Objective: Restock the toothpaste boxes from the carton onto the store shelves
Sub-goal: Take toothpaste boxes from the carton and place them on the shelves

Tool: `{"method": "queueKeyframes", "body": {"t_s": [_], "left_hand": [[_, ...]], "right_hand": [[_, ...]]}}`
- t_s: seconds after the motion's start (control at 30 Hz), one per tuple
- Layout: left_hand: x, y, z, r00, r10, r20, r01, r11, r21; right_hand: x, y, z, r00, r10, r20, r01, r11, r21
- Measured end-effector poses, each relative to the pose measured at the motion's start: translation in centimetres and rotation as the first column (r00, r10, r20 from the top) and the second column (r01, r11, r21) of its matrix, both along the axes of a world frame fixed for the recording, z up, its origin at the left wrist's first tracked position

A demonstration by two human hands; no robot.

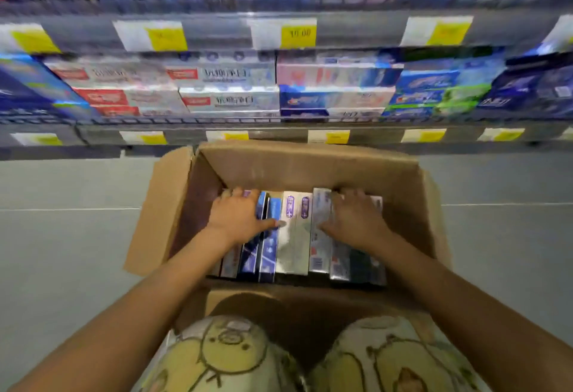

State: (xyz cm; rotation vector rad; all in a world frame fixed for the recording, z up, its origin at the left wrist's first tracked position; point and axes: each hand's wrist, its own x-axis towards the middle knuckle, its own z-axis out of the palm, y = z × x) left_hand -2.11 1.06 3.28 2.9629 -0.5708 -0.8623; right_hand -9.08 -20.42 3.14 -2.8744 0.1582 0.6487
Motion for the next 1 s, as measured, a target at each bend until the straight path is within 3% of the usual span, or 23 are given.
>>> {"method": "queueKeyframes", "body": {"t_s": [0.27, 0.5, 0.8, 1.0], "left_hand": [[1.2, -0.4, -6.4, 0.994, -0.101, 0.051, 0.100, 0.995, 0.016], [3.0, -0.3, -9.2, 0.993, -0.102, -0.055, 0.100, 0.994, -0.044], [2.9, -0.8, -8.8, 0.990, -0.126, 0.068, 0.129, 0.991, -0.044], [2.6, -0.5, -7.9, 0.999, 0.027, -0.039, -0.036, 0.965, -0.258]], "right_hand": [[0.5, -0.4, -5.8, 0.998, -0.006, 0.064, 0.001, 0.996, 0.086], [1.5, -1.5, -6.7, 0.995, -0.073, 0.064, 0.062, 0.986, 0.155], [2.0, -1.2, -6.1, 0.998, -0.052, 0.041, 0.043, 0.982, 0.182], [1.9, -1.0, -5.7, 0.998, -0.056, 0.029, 0.049, 0.977, 0.208]]}}
